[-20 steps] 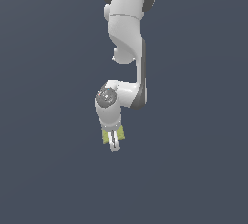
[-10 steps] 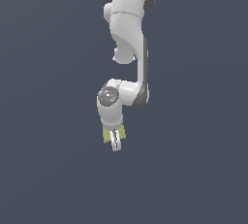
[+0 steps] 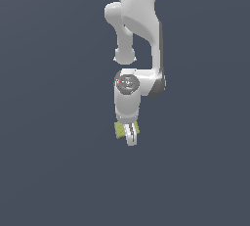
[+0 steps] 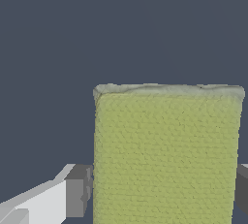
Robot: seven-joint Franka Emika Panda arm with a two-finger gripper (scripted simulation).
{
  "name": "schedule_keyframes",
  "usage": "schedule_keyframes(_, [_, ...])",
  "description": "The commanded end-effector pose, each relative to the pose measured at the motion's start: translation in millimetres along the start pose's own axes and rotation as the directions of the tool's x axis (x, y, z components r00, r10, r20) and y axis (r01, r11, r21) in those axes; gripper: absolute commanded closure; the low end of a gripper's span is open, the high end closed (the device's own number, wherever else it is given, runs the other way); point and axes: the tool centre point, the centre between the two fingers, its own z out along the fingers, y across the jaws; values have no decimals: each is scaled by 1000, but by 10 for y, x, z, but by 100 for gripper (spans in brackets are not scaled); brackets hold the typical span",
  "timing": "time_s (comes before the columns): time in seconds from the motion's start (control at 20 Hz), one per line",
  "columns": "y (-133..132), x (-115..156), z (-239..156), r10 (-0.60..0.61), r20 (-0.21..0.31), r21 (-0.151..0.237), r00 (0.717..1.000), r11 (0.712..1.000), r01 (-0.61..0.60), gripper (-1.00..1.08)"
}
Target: Pick up the object and move it to a goal position.
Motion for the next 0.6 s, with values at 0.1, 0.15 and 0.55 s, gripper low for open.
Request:
schedule_keyframes(0.1, [-27,-326,-281,0,0,1,1000,1000,0,108])
schedule_keyframes(0.15, [-32,-381,-329,0,0,1,1000,1000,0,108])
schedule_keyframes(0.55, [-63,-573,-496,0,-1,0,1000,1000,0,108])
